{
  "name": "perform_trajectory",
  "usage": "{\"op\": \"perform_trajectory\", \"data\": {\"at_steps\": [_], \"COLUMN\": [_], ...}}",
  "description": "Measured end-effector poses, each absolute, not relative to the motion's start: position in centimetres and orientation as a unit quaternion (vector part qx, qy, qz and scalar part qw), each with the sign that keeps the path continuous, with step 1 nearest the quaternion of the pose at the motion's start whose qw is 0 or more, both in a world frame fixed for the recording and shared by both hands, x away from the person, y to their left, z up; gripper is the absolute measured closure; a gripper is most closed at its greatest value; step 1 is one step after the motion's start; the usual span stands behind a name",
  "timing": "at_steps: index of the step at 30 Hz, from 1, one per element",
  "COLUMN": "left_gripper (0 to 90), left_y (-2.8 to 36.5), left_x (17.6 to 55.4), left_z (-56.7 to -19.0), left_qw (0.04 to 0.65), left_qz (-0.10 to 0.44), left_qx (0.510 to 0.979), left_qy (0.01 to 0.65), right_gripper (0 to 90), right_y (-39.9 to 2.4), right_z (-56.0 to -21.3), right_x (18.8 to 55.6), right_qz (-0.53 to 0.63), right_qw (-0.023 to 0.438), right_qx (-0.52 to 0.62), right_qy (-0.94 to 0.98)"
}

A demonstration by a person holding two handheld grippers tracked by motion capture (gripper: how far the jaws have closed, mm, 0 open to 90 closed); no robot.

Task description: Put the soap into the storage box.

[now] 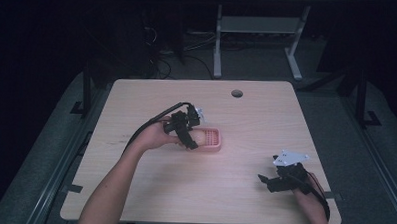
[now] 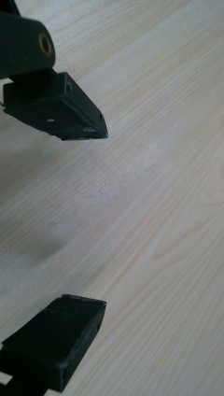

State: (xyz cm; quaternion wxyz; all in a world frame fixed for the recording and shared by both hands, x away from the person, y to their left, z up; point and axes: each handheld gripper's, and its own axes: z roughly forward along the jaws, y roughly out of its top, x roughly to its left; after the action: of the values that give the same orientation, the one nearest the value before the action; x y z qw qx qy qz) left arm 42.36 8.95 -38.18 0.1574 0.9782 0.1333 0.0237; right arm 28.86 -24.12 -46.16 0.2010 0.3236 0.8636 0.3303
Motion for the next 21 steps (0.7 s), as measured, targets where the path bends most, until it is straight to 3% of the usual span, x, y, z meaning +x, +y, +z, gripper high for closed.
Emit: {"op": "perform_trajectory", "data": {"at_steps": [21], "left_gripper": [31.7], "left_y": [6.4], "left_x": [43.9], "left_z": [-37.6], "left_qw": [0.15], "left_qz": [0.024], "left_qx": [0.981], "left_qy": [0.117], "right_gripper": [13.8], "right_y": [-24.2], "right_z": [-46.1], "right_x": [28.8], "right_qz": [0.336], "right_qw": [0.199], "right_qx": [0.327], "right_qy": [0.861]}}
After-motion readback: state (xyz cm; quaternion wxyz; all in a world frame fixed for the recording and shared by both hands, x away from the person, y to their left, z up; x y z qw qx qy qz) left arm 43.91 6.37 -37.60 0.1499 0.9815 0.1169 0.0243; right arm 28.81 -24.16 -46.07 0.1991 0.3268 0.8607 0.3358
